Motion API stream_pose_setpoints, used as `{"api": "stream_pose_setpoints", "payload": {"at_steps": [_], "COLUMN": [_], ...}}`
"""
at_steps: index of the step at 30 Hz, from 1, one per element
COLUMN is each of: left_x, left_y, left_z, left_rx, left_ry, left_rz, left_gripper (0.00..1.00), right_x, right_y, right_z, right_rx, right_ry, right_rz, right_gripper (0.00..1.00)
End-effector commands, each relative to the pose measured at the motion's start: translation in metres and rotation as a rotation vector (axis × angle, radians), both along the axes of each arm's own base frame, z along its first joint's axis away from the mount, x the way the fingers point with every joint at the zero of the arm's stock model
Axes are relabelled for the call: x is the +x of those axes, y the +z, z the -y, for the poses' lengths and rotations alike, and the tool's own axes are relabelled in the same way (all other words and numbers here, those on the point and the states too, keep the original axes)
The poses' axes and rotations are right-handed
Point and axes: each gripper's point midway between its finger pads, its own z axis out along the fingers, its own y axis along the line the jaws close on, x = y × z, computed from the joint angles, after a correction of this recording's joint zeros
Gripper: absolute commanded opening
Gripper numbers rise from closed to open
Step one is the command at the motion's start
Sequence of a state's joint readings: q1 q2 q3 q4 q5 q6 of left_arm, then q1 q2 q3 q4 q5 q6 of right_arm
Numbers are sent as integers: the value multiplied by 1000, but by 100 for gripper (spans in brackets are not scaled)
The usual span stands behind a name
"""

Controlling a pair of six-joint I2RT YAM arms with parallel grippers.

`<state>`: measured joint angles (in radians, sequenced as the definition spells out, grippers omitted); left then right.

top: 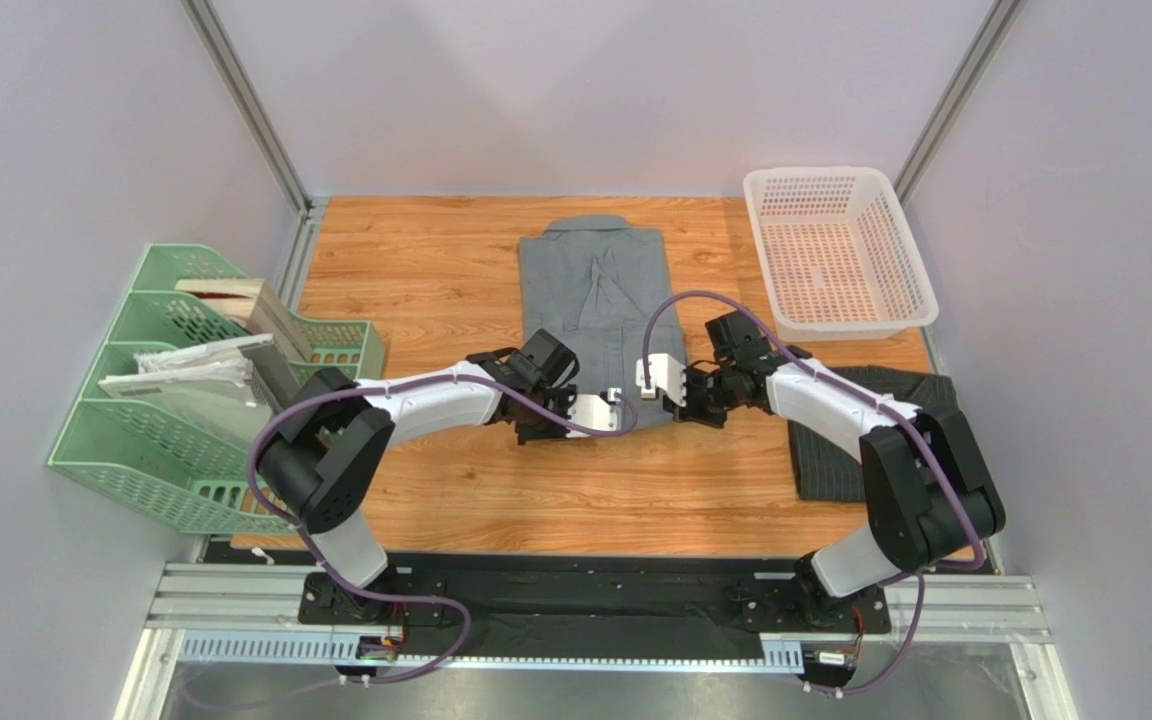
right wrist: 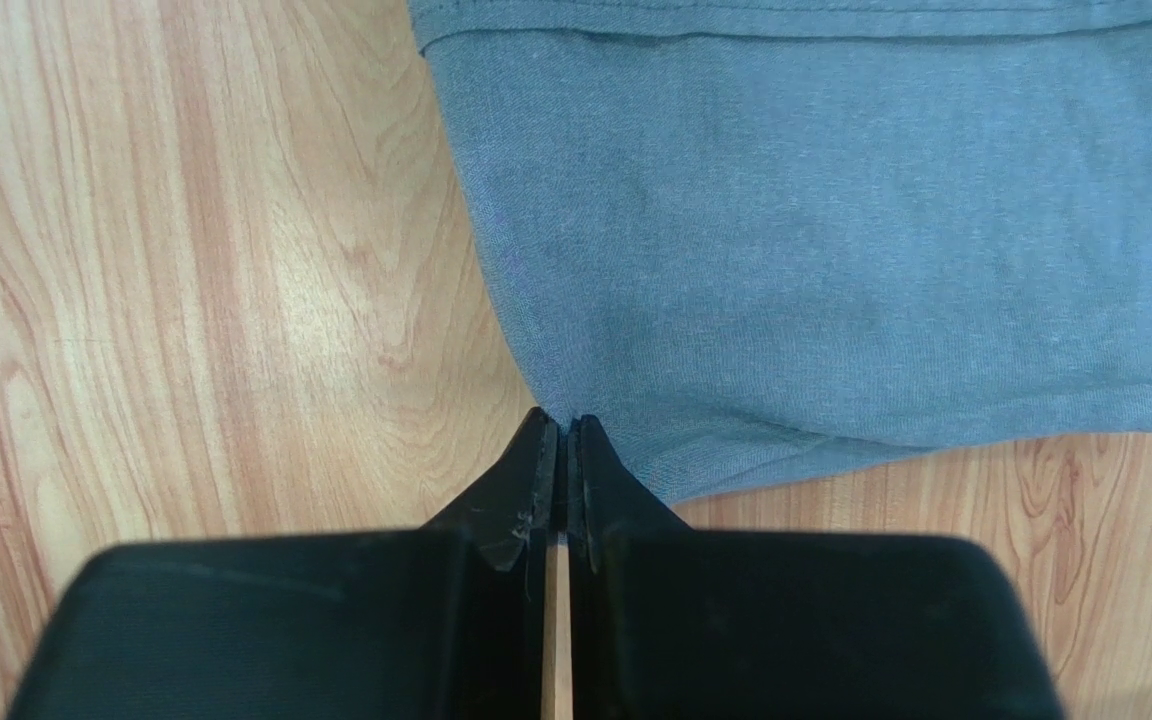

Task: Fold and stack the long sleeve shirts
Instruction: Fold the shirt

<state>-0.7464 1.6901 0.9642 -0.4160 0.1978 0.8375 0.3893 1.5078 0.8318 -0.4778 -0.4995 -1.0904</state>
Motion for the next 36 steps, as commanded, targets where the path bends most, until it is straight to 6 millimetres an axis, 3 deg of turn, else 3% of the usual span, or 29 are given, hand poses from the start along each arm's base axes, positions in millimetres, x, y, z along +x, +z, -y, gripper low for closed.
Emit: {"api": "stream_pose_setpoints", "payload": {"at_steps": [1, 5, 10, 14, 16, 19, 22, 24, 26, 27, 29, 30, 31, 32, 33, 34, 36], "left_x": [-14, -34, -51, -78, -97, -134, -144, -138, -117, -106, -80, -67, -47, -35, -19, -2, 22], "left_y": [21, 67, 91, 105, 113, 141, 162, 168, 162, 167, 155, 156, 144, 138, 138, 120, 116], "left_z": [1, 3, -1, -6, -6, -12, -14, -13, -14, -11, -13, -12, -13, -15, -14, -18, -17], "left_rx": [-22, -97, -127, -168, -207, -267, -315, -328, -313, -324, -302, -312, -304, -303, -307, -281, -278], "left_ry": [-19, -44, -51, -54, -76, -121, -103, -94, -42, -34, 19, 31, 63, 80, 93, 129, 156], "left_rz": [-69, -104, -136, -220, -284, -364, -382, -370, -377, -369, -404, -393, -393, -391, -374, -406, -415], "left_gripper": [0, 0, 0, 0, 0, 0, 0, 0, 0, 0, 0, 0, 0, 0, 0, 0, 0], "right_x": [14, 1, -17, -41, -61, -96, -120, -118, -96, -83, -55, -40, -30, -16, -5, 5, 30], "right_y": [31, 53, 73, 85, 88, 108, 132, 139, 144, 133, 141, 124, 124, 135, 131, 112, 108], "right_z": [-7, -9, -6, -4, -1, -2, -6, -10, -14, -15, -21, -23, -28, -34, -36, -39, -43], "right_rx": [62, 96, 115, 136, 124, 146, 162, 166, 150, 119, 119, 98, 103, 118, 117, 91, 87], "right_ry": [-26, -47, -75, -77, -71, -23, 26, 29, 16, 3, -20, -45, -47, -58, -74, -87, -130], "right_rz": [15, -38, -102, -151, -207, -244, -230, -231, -191, -223, -215, -285, -302, -296, -323, -389, -423], "right_gripper": [0, 0, 0, 0, 0, 0, 0, 0, 0, 0, 0, 0, 0, 0, 0, 0, 0]}}
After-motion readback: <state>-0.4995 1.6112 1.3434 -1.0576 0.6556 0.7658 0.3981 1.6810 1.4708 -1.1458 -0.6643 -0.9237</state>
